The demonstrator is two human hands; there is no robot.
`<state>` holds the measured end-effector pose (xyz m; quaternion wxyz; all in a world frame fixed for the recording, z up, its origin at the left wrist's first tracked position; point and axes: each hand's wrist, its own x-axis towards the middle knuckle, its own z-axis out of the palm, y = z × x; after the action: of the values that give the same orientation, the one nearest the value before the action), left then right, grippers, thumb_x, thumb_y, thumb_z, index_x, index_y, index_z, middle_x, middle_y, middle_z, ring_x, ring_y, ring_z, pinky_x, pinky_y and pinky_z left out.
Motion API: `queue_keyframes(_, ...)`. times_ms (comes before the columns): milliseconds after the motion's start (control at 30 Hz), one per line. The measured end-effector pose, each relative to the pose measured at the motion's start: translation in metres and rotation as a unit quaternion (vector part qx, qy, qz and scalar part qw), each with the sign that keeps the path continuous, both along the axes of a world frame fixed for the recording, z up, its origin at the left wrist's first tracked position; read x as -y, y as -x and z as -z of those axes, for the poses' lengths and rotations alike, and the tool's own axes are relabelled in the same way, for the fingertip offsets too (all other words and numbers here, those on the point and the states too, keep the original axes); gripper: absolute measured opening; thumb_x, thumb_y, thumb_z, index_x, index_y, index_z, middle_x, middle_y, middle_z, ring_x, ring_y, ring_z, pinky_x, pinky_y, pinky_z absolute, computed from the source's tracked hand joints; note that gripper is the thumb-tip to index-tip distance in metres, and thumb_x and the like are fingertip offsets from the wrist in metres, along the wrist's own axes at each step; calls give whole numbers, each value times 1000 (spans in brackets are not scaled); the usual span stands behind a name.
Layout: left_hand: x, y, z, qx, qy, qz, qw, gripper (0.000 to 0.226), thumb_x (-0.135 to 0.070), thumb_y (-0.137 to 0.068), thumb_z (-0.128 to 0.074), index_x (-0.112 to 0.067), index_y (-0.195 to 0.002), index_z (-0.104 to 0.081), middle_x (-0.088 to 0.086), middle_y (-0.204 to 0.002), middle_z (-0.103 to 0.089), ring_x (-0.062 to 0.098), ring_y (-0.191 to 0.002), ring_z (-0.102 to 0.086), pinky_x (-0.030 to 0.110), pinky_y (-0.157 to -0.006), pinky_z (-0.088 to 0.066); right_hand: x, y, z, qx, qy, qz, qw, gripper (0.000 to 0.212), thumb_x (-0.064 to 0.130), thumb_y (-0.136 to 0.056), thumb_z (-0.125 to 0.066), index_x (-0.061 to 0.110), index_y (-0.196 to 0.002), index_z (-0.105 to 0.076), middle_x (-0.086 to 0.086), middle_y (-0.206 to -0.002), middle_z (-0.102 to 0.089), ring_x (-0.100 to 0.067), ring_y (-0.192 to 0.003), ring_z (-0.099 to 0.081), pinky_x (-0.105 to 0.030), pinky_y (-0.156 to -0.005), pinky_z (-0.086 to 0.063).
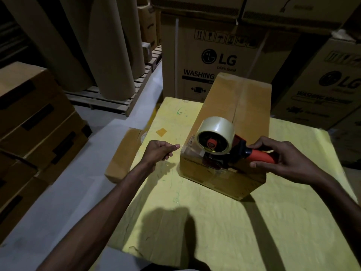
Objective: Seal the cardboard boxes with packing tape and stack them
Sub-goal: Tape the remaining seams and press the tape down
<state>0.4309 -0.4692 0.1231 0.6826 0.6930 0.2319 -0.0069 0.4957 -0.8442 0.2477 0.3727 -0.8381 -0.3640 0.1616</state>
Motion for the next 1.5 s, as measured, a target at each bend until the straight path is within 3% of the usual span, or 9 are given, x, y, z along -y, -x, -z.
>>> queue_keyframes(167, 0, 2, -2, 21, -9, -18, 1000, 26, -22, -85, -86, -10, -67, -70, 5, -59, -62, 11, -48, -47, 21, -49, -40, 1, 0, 1, 4, 3, 5, 1000, 38, 40, -83, -76, 31, -118, -64, 18, -122, -64, -8, -111, -66, -28, -73, -62)
queue_keyframes(367, -5, 4, -7, 26, -22, -29, 999, 28, -21, -84, -87, -9, -66, -69, 6, -58, -62, 11, -48, -46, 21, -48, -38, 0, 2, -2, 0, -20, 10, 1000, 37, 23, -83, -78, 24, -117, -64, 21, -118, -64, -2, -98, -67, -12, -61, -53)
queue_keyframes(567, -1, 6, 7, 9, -32, -30, 999, 26, -26, -81, -89, -8, -70, -74, 7, -60, -64, 13, -50, -48, 23, -51, -41, 0, 2, 4, 13, -13, 0, 1000, 42, 53, -83, -75, 33, -118, -64, 18, -123, -65, -6, -109, -66, -23, -70, -60)
queue_keyframes(700, 3, 7, 15, -22, -5, -27, 999, 27, -31, -81, -89, -7, -78, -77, 6, -63, -66, 14, -51, -49, 21, -50, -40, -1, 2, 8, 15, -2, -5, 1000, 40, 56, -84, -73, 38, -118, -63, 18, -124, -65, -8, -113, -66, -30, -74, -63)
queue_keyframes(900, 14, 10, 19, -94, -9, -55, 994, 61, -58, -72, -89, -23, -116, -66, 6, -68, -71, 12, -46, -41, 24, -45, -26, 0, 1, 7, 3, 10, 0, 1000, 36, 40, -84, -77, 36, -117, -63, 20, -122, -65, -8, -113, -66, -34, -76, -64)
queue_keyframes(1000, 19, 15, 26, -127, -8, -69, 989, 73, -69, -64, -88, -24, -115, -64, 2, -64, -67, 12, -47, -43, 25, -46, -27, 1, -1, 7, 3, 10, 3, 1000, 36, 37, -84, -78, 33, -116, -64, 17, -122, -66, -9, -113, -66, -35, -76, -64)
queue_keyframes(1133, 35, 21, 26, -21, -134, -142, 981, 40, -50, -78, -87, -26, -108, -74, -5, -79, -74, 12, -71, -70, 35, -67, -58, 3, -1, 8, 7, 13, 4, 1000, 36, 36, -84, -78, 33, -117, -64, 16, -122, -66, -9, -114, -65, -35, -77, -64)
queue_keyframes(1233, 47, 18, 11, 92, -209, -139, 964, 17, -32, -95, -74, -19, -100, -83, -11, -87, -78, 1, -81, -72, 34, -82, -60, 3, -2, 7, 12, 13, 5, 1000, 37, 39, -84, -77, 32, -117, -64, 17, -121, -66, -8, -114, -65, -35, -78, -64)
queue_keyframes(1500, 58, 7, -6, 57, -295, -64, 952, 19, -26, -96, -70, -13, -100, -84, 6, -93, -80, 23, -87, -75, 30, -74, -57, -6, 0, -1, 59, 57, -18, 996, 39, 54, -83, -71, 41, -119, -61, 21, -120, -65, -3, -110, -66, -34, -79, -63)
